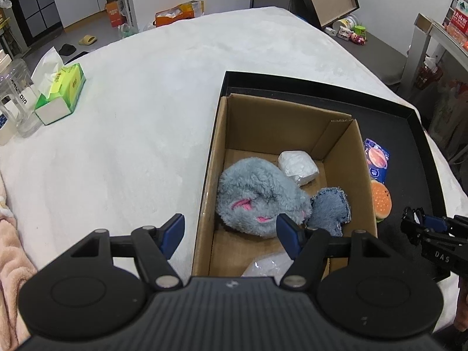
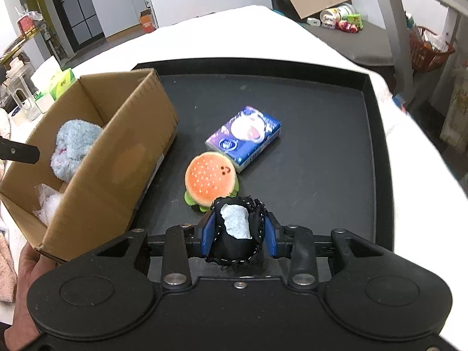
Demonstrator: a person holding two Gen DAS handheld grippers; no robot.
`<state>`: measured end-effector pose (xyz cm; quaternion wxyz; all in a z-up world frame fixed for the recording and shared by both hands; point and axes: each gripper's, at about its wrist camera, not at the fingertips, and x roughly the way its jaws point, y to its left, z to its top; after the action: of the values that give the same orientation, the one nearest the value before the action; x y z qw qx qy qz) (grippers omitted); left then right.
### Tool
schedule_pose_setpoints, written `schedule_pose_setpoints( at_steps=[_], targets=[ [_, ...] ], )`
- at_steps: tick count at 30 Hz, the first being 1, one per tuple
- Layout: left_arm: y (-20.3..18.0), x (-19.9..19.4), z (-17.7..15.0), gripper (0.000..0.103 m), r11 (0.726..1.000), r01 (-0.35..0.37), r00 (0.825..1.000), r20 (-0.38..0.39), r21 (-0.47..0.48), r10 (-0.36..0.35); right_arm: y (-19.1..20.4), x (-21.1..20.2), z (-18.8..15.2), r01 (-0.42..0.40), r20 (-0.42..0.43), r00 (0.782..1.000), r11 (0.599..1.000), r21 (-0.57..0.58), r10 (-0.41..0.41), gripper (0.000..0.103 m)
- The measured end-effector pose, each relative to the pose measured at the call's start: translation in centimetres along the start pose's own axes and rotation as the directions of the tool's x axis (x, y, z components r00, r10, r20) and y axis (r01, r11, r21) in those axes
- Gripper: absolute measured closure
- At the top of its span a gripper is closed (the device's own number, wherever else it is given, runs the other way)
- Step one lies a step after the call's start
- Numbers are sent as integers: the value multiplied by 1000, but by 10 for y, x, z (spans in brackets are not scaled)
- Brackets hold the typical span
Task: Organize soft objects
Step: 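Carry the black beaded item with the right gripper over the box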
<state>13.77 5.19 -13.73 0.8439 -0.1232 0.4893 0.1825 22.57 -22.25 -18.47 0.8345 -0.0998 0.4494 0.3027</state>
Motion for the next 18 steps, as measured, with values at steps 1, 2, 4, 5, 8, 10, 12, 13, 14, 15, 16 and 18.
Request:
schedule_pose_setpoints(
  at_steps=[1, 2, 4, 5, 8, 10, 12, 13, 14, 15, 16, 18],
  targets=[
    [1, -1, 0, 35, 1000, 5, 1000, 1, 1, -5, 0, -2, 2, 4, 3, 1000, 1000, 0, -4, 68],
    [2, -1, 0, 35, 1000, 9, 1000, 1, 1, -9, 0, -4, 4, 8, 6, 1000, 1000, 2, -8, 69],
    [3, -2, -1, 35, 1000, 16, 1000, -1, 2, -16, 0, -8, 7, 15, 13, 1000, 1000, 6, -15, 69],
    [4, -2, -1, 35, 1000, 20, 1000, -1, 3, -20, 2, -10, 8, 18, 17, 1000, 1000, 6, -18, 68],
    [7, -4, -2, 35, 1000, 30, 1000, 2, 0, -30, 6, -18, 14, 24, 30, 999, 1000, 1, -24, 68],
    [8, -5, -2, 35, 999, 33, 999, 8, 1, -33, 9, -24, 18, 24, 42, 999, 1000, -2, -24, 68],
    [10, -6, -3, 35, 999, 38, 999, 11, 1, -38, 12, -30, 23, 25, 54, 998, 1000, -6, -24, 68],
    [11, -6, -3, 35, 999, 41, 999, 12, -1, -41, 14, -32, 25, 27, 59, 998, 1000, -8, -26, 68],
    [12, -6, -4, 35, 999, 44, 999, 13, -4, -44, 16, -34, 27, 29, 64, 998, 1000, -9, -29, 68],
    [13, -6, -5, 35, 999, 46, 999, 13, -5, -46, 17, -36, 29, 32, 67, 997, 999, -9, -31, 68],
    [14, -6, -5, 35, 999, 49, 999, 15, -5, -49, 20, -39, 31, 34, 71, 997, 999, -9, -33, 68],
    [16, -6, -7, 35, 998, 55, 998, 17, -5, -55, 24, -43, 35, 36, 79, 996, 999, -13, -35, 68]
  ],
)
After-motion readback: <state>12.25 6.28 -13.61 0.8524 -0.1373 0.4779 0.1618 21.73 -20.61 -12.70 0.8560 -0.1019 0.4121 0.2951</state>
